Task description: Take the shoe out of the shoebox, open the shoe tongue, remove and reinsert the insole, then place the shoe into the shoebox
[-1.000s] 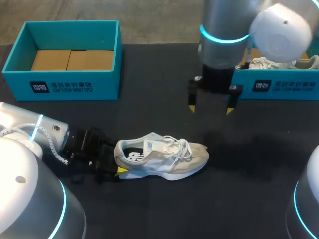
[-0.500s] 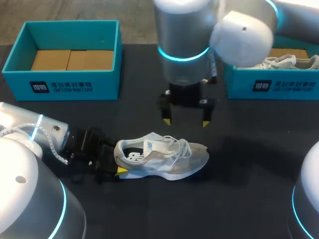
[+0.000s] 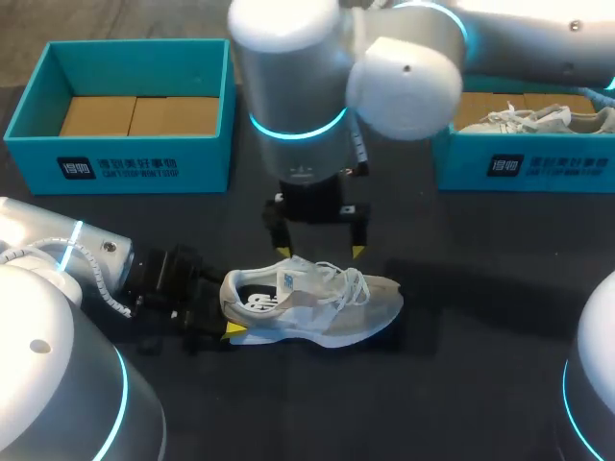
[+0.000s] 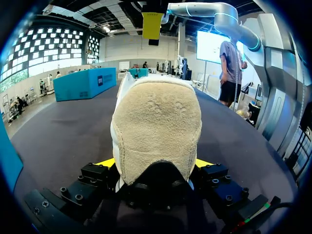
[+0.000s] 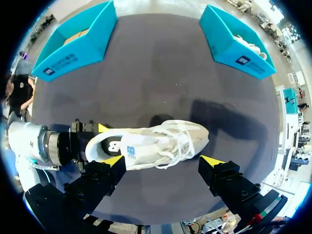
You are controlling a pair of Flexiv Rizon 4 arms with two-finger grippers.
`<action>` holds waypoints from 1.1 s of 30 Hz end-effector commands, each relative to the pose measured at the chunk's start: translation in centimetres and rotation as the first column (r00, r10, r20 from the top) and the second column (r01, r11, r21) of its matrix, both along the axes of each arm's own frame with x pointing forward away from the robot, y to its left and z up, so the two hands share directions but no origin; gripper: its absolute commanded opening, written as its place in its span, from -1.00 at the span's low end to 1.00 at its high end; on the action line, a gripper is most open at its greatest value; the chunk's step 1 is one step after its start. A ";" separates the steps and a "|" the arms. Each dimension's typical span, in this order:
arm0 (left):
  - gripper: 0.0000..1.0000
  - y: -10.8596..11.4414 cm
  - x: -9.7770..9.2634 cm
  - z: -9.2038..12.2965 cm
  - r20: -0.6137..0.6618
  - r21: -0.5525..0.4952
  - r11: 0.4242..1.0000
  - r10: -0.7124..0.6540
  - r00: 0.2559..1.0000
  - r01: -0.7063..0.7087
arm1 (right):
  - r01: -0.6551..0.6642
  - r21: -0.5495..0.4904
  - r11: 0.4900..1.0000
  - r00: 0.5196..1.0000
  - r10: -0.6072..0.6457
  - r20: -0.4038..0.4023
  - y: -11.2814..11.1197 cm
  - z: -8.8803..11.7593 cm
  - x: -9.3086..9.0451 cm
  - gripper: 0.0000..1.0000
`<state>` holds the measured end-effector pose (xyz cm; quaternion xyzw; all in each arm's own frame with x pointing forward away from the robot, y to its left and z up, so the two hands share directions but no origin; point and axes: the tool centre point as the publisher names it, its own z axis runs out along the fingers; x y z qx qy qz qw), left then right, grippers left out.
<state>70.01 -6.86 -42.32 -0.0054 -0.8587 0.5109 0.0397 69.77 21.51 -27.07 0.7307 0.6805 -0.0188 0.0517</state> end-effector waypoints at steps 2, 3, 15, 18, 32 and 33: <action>-1.00 -0.3 0.1 -0.3 0.000 0.004 1.000 -0.001 1.000 0.001 | 0.046 -0.124 0.991 0.999 -0.045 0.006 2.8 -1.5 -1.2 1.00; -1.00 -0.3 0.1 -0.3 0.000 0.004 1.000 -0.001 1.000 0.001 | 0.042 -0.131 0.991 0.999 -0.042 0.000 2.9 -1.7 -1.2 1.00; -1.00 -0.3 0.1 -0.3 0.000 0.004 1.000 -0.001 1.000 0.001 | 0.085 -0.244 0.966 0.996 -0.087 0.002 3.8 -3.2 -1.4 1.00; -1.00 -0.3 0.1 -0.3 0.000 0.004 1.000 -0.001 1.000 0.001 | 0.089 -0.266 0.960 0.996 -0.090 0.006 4.3 -3.2 -1.6 1.00; -1.00 -0.3 0.1 -0.3 0.000 0.004 1.000 -0.001 1.000 0.001 | 0.148 -0.348 0.926 0.988 -0.154 0.012 3.9 -4.6 -1.1 1.00; -1.00 -0.3 0.1 -0.3 0.000 0.004 1.000 -0.001 1.000 0.001 | 0.165 -0.357 0.919 0.985 -0.169 0.021 3.9 -4.7 -1.1 1.00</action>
